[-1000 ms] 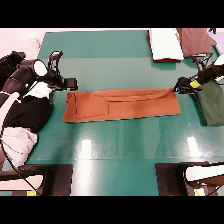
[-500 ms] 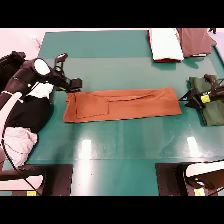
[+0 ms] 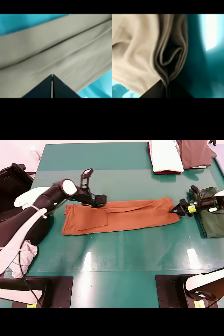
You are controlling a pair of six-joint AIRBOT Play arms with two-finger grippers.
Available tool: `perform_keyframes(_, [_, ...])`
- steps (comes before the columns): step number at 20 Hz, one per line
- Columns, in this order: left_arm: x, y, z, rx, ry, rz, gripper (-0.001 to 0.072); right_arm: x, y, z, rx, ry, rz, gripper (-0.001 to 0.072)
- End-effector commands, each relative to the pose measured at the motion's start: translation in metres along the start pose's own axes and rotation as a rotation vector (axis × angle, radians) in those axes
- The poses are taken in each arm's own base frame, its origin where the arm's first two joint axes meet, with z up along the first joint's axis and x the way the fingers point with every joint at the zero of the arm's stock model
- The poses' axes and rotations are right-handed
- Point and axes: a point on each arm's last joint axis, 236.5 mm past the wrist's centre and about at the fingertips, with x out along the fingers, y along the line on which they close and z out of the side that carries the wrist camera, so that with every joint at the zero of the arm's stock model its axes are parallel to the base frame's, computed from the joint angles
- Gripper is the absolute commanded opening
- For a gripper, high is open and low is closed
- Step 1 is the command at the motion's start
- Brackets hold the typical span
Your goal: Fold the shirts.
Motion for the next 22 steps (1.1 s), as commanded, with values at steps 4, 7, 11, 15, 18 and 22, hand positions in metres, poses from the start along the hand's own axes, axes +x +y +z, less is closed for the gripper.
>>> perform_keyframes(4, [0.071, -0.041, 0.0, 0.023, 0.053, -0.078, 0.0027, -0.049, 0.124, 0.007, -0.295, -0.088, -0.008, 0.0015])
perform_keyframes(7, [0.097, -0.035, -0.016, 0.027, 0.13, -0.067, 0.0027, -0.069, 0.197, 0.0, -0.451, -0.177, -0.01, 0.0015])
perform_keyframes(11, [0.107, -0.023, -0.024, 0.039, 0.157, -0.037, 0.0027, -0.083, 0.273, -0.017, -0.576, -0.242, 0.026, 0.0015])
perform_keyframes(15, [0.107, -0.017, -0.027, 0.061, 0.174, -0.014, 0.0027, -0.079, 0.321, -0.034, -0.653, -0.243, 0.069, 0.0015])
perform_keyframes(18, [0.086, -0.005, -0.007, 0.093, 0.181, 0.02, 0.0027, -0.067, 0.351, -0.046, -0.696, -0.248, 0.108, 0.0015])
perform_keyframes(22, [-0.02, 0.022, 0.09, 0.149, -0.006, 0.11, 0.0027, -0.023, 0.401, -0.08, -0.765, -0.193, 0.206, 0.0016])
